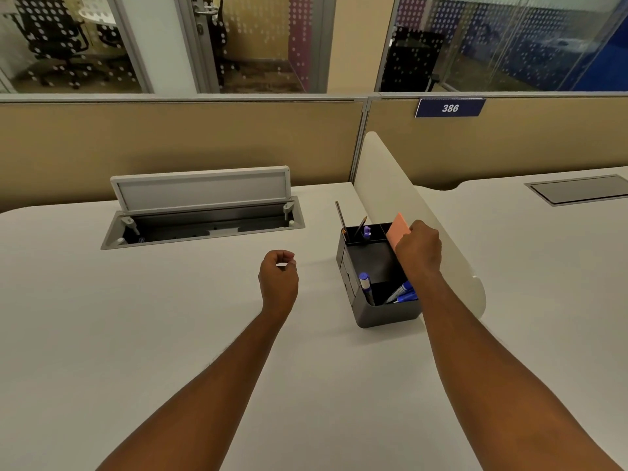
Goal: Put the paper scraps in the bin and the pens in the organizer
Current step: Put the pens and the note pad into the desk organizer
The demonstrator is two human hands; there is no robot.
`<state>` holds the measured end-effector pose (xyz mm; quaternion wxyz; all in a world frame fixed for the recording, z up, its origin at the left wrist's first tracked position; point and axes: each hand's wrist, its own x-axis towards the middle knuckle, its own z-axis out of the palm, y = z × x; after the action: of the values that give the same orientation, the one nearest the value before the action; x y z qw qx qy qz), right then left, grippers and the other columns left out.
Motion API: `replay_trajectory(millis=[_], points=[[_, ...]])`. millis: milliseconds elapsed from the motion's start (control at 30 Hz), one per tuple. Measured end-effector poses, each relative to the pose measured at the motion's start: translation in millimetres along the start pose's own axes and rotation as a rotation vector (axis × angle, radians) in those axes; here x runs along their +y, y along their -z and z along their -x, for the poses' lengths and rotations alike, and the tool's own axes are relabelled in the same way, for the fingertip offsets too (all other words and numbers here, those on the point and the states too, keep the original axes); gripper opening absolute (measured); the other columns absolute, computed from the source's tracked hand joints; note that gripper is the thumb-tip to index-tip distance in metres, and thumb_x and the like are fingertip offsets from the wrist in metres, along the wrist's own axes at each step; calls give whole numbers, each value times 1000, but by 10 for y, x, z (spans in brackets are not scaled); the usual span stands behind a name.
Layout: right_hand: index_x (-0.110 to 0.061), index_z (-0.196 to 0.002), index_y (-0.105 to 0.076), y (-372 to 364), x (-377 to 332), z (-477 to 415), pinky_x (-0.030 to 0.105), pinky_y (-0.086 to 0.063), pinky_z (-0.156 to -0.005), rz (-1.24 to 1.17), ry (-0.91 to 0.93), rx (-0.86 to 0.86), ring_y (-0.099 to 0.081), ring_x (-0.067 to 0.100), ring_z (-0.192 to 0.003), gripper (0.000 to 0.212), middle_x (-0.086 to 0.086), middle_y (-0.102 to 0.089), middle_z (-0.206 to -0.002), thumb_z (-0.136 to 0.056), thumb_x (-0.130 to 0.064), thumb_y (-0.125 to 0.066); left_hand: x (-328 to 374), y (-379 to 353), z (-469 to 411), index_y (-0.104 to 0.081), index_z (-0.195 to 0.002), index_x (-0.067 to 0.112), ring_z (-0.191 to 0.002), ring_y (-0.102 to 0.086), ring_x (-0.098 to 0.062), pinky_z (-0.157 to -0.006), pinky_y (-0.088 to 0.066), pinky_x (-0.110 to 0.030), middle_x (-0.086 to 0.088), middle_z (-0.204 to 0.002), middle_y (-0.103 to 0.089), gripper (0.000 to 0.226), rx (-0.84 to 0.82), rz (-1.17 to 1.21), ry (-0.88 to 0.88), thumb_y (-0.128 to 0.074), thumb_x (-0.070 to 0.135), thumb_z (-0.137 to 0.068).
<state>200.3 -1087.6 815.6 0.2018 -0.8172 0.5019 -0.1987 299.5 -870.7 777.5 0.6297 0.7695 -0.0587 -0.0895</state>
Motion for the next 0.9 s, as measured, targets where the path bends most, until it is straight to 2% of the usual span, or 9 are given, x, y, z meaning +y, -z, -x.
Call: replay_trajectory(millis=[200,467,900], points=[[-3,-117,-56,-24,-17,-14,41,-52,-89,114,-31,-55,-63,37,-104,38,21,-62,-120,-85,-19,-69,-45,52,-10,-59,-102,3,-94,-63,-29,-86,-56,-44,-15,-104,-65,14,6,-4,21,-53,1,-89],[-5,-113,-58,-36,-77,-33,38,-51,-78,239,-59,-82,-63,34,-100,32,19,-64,-113,-84,-13,-68,-61,94,-49,-60,-101,4,-94,-62,-27,-86,-56,-40,-15,-105,-65,14,21,-24,25,-55,0,-88],[-6,-119,-56,-38,-82,-23,36,-53,-81,376,-18,-90,-64,32,-102,36,17,-64,-115,-85,-14,-68,-80,112,-86,-60,-100,5,-93,-63,-28,-82,-53,-35,-14,-104,-65,14,23,-35,28,-56,0,-87]])
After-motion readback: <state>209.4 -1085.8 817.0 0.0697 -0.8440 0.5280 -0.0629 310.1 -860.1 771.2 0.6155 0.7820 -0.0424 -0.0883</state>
